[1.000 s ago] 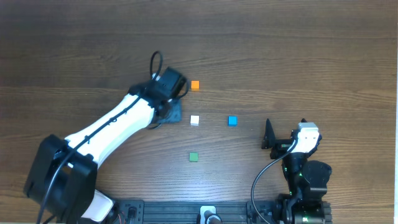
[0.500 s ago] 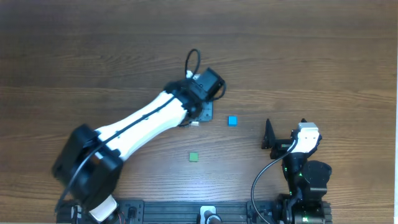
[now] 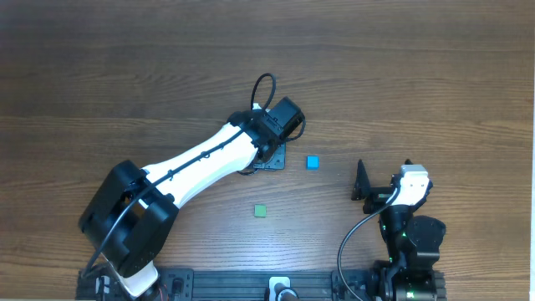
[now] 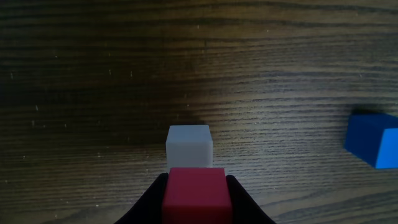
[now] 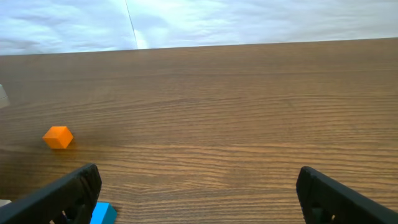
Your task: Stack Cubes
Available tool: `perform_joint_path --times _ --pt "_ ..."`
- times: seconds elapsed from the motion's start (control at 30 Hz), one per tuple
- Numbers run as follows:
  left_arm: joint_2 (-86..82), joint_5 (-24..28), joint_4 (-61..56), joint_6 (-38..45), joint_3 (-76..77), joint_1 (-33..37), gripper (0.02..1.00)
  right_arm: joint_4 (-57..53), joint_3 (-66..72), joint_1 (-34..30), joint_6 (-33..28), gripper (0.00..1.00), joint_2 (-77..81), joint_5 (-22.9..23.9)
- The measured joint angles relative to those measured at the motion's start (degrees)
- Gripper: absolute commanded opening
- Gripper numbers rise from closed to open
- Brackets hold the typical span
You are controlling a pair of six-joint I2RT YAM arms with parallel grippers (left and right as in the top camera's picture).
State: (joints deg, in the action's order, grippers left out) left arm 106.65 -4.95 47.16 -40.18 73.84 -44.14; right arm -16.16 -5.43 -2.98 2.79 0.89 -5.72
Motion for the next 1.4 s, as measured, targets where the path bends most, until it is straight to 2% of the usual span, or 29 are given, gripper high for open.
perform_joint_path --times 1.4 --pt "2.9 -1.4 -1.7 -0.2 0.0 0.2 0.152 0.0 0.0 0.0 0.0 0.993 0.0 0.0"
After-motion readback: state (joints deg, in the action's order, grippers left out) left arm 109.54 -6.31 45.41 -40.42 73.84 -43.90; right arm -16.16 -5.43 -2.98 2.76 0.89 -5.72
